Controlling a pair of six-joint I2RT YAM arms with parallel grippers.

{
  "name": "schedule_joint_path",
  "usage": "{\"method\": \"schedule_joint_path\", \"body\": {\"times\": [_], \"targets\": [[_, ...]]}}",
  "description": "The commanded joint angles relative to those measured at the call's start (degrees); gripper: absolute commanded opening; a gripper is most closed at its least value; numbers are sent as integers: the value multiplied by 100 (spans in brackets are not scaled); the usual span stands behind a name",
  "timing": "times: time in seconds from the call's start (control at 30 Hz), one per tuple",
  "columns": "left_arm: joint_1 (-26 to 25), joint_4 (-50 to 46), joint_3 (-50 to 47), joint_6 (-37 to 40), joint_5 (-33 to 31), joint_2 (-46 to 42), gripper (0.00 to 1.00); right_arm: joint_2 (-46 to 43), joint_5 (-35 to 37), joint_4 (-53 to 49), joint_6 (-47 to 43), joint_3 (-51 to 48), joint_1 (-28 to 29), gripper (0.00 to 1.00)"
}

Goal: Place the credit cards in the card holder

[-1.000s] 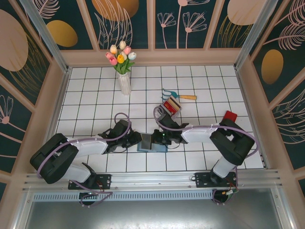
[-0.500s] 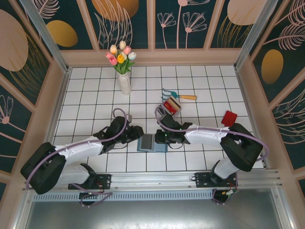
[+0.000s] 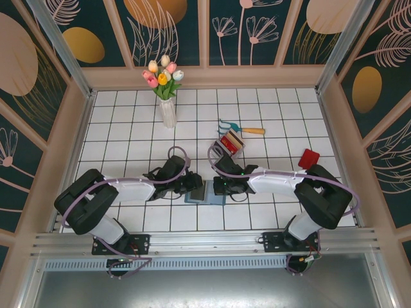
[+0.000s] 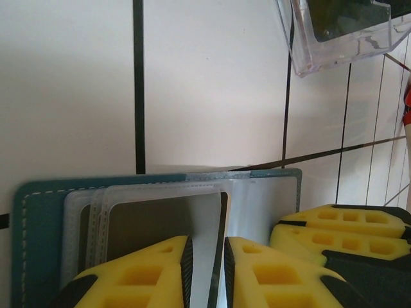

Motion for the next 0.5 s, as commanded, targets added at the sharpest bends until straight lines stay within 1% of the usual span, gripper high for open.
{"method": "schedule_joint_path", "body": {"times": [0.0,0.07,0.23,0.37,0.47], "targets": [[-11,-669,-321,-30,-508,44,24,45,574,-782,-300,-143,-52,12],[-11,-673,-365,-60,-509,-4,24,-14,641,-825,-372,-142,-109,11],[-9,-663,-330,-70,-522,-172,24,-149,546,-799,-622,42,-212,11],[-11,-616,-131,-41,-401,-434,26,-599,-133,-532,-877,358,-417,15],[-10,-787,151,23,-530,-824,30,-1183,-271,-515,-1128,682,-821,20]]}}
